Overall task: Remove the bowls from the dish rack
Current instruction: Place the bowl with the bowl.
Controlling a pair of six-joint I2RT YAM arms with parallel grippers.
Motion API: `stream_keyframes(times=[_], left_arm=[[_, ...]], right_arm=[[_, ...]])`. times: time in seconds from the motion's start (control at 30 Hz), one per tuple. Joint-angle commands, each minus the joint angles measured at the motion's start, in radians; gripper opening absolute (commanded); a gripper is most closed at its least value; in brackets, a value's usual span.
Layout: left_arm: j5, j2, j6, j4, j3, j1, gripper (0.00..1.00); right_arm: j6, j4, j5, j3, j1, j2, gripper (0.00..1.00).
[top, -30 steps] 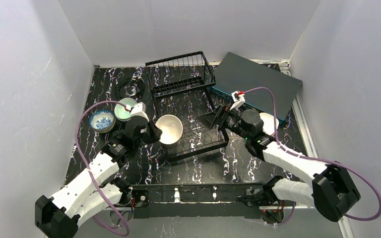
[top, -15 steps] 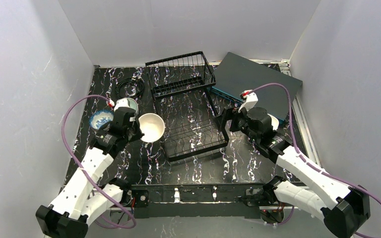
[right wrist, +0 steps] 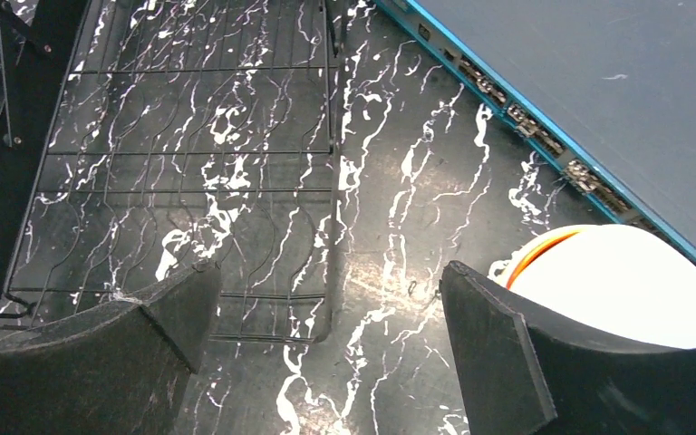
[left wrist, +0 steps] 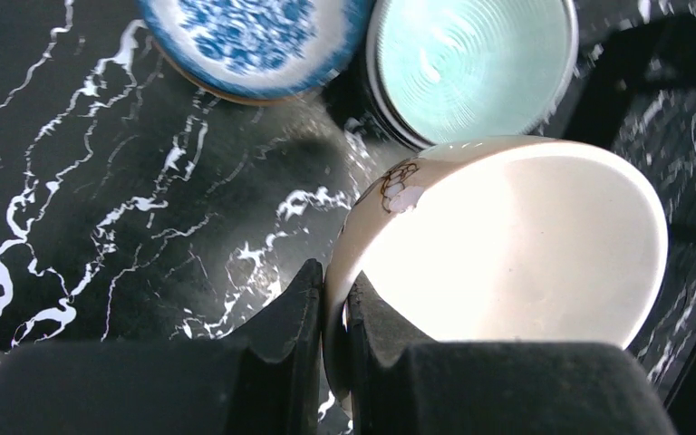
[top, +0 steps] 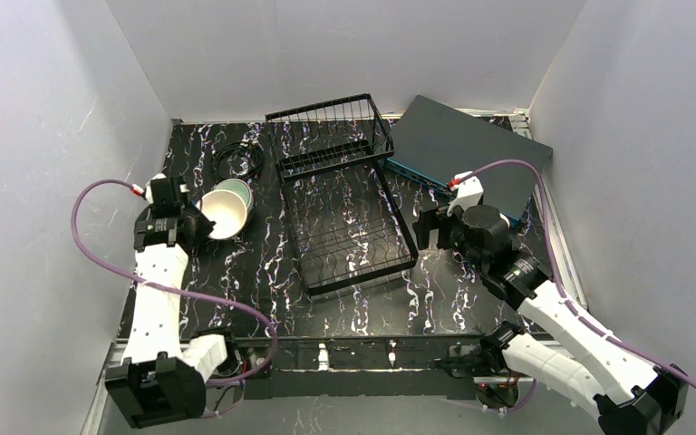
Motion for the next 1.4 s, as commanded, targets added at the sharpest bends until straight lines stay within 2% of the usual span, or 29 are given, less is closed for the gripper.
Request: stream_keyframes(times=[0.0,0.27,0.57,1.03,1.37], left_arm=[[0.088,0.035,-0.03,0.089,0.053,0.119,0.0],[0.069,0.126,-0.059,0.186,0.064,0.251,0.0],[0.029,0.241,-0.071,0.257,0.075,0.324,0.0],[-0.037,0.378,-0.053,0.309,0.106,0.337,0.0],[-0.033,0.418,-0.041,0.327,0.083,0.338,0.12]], right_arm=[[-0.053,-0.007,0.06,0.025,-0.002,-0.047,0.99],[-0.064,-0.021,0.077,0.007,-0.002,-0.089,0.99],[-0.073,-0.039,0.083,0.011,-0.002,-0.096,0.99],[-0.073,-0.048,0.094,-0.002,-0.002,-0.12,0.99],[-0.074,-0.06,0.091,-0.003,-0.002,-0.132,0.99]])
